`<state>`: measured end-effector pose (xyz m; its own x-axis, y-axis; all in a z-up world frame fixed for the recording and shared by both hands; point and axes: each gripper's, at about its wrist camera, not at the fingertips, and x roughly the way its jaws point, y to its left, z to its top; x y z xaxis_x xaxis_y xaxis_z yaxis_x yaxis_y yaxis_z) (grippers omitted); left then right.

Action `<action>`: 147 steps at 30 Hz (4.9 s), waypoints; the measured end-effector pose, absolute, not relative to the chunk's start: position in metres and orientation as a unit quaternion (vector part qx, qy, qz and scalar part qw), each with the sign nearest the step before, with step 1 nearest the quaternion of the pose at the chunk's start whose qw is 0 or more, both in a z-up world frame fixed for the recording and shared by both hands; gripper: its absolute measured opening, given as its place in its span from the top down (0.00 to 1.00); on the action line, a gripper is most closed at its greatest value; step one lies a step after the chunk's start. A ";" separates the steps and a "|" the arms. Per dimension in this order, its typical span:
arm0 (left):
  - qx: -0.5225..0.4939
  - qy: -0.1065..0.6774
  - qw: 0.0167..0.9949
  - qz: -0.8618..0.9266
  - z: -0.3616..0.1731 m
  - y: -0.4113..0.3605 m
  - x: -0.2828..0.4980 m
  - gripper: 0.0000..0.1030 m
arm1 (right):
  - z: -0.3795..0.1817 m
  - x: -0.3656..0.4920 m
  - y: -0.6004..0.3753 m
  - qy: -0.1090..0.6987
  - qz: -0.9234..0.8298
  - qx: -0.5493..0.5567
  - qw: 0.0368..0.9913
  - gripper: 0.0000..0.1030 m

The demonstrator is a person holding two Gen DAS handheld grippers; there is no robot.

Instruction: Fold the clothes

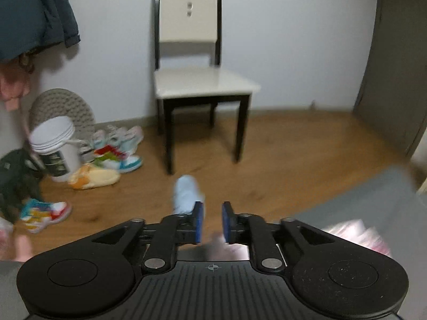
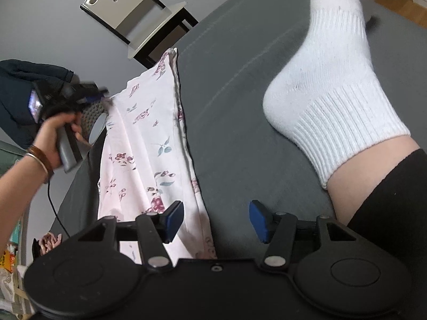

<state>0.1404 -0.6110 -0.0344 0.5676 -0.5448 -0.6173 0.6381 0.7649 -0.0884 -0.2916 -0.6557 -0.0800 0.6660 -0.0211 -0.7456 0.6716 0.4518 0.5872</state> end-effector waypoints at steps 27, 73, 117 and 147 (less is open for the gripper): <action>0.181 0.366 0.832 -0.376 -0.060 -0.738 0.026 0.99 | -0.083 -0.304 -0.669 0.324 -0.215 0.522 0.759 0.43; 0.291 0.253 0.692 -0.610 -0.017 -0.273 -0.315 0.09 | -0.041 -0.336 -0.651 0.281 -0.190 0.452 0.825 0.28; 0.358 0.317 0.537 -0.695 -0.042 -0.293 -0.328 0.75 | -0.026 -0.398 -0.241 0.455 -0.009 -0.416 0.787 0.16; 0.378 0.192 0.557 -0.714 -0.030 -0.251 -0.334 0.33 | -0.082 -0.379 -0.210 0.446 -0.137 -0.458 0.757 0.09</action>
<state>-0.3344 -0.2507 -0.0298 -0.0942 -0.6504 -0.7537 0.9404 -0.3067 0.1471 -0.3794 -0.2104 -0.0821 0.5655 -0.6157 -0.5487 -0.2010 0.5423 -0.8157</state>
